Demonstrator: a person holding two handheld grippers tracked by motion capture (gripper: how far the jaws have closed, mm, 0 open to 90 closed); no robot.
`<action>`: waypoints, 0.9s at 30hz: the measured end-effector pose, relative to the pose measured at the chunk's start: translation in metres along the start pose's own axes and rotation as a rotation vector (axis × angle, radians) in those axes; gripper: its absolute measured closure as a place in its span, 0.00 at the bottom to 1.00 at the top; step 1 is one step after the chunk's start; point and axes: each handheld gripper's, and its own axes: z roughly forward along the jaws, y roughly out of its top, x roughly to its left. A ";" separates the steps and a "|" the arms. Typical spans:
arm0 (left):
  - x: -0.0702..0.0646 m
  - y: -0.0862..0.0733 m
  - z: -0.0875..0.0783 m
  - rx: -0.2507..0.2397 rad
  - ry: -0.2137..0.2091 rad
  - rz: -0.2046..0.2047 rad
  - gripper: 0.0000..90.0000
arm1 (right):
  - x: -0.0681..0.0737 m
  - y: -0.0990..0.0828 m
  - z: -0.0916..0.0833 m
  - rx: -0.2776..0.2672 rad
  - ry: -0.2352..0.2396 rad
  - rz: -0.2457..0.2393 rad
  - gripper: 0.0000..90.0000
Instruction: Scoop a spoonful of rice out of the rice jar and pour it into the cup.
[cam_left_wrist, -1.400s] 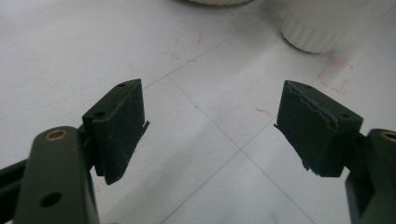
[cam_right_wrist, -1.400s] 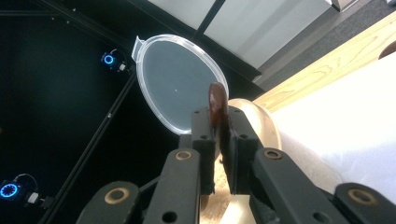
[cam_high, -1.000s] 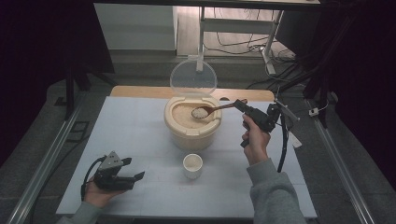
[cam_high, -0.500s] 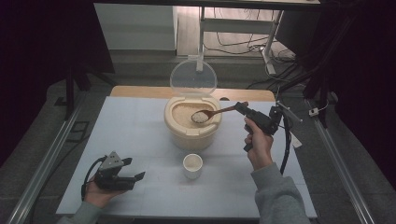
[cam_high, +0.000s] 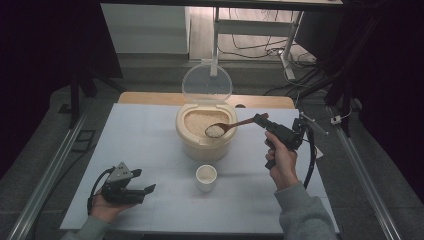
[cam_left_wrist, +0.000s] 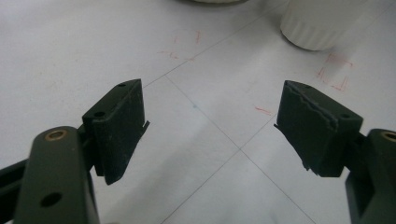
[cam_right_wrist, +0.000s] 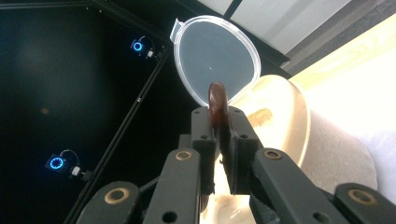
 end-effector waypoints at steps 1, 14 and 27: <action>0.000 0.000 0.000 0.000 0.000 0.000 0.26 | 0.000 -0.001 -0.002 0.007 0.000 0.001 0.93; 0.000 0.000 0.001 0.002 0.000 0.002 0.26 | 0.000 -0.016 -0.013 0.063 0.024 -0.004 0.93; 0.001 0.000 0.001 0.001 0.001 0.001 0.26 | -0.009 -0.027 -0.017 0.115 0.014 -0.007 0.93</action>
